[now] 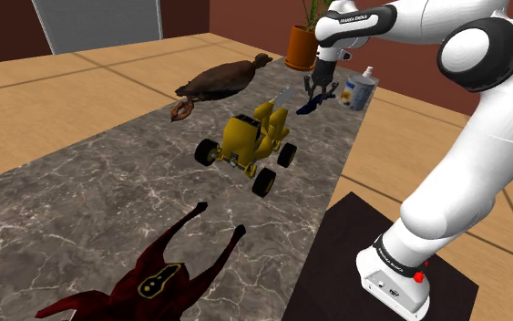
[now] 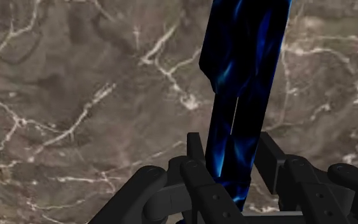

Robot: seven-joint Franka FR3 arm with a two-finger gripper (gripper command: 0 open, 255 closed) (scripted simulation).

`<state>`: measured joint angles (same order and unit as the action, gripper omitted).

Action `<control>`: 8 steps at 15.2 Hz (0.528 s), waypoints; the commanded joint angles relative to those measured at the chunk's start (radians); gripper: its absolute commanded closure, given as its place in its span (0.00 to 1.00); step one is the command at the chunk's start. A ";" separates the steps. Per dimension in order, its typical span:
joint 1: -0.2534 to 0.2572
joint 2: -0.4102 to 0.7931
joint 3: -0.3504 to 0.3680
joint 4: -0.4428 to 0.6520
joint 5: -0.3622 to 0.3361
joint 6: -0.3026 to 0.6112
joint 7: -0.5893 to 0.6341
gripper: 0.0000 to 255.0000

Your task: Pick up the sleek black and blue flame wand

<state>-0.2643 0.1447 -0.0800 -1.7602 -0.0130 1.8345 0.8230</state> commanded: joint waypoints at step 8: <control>0.000 -0.009 0.000 0.108 0.000 -0.116 -0.002 1.00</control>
<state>-0.2656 0.1337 -0.0812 -1.6716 -0.0136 1.7352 0.8195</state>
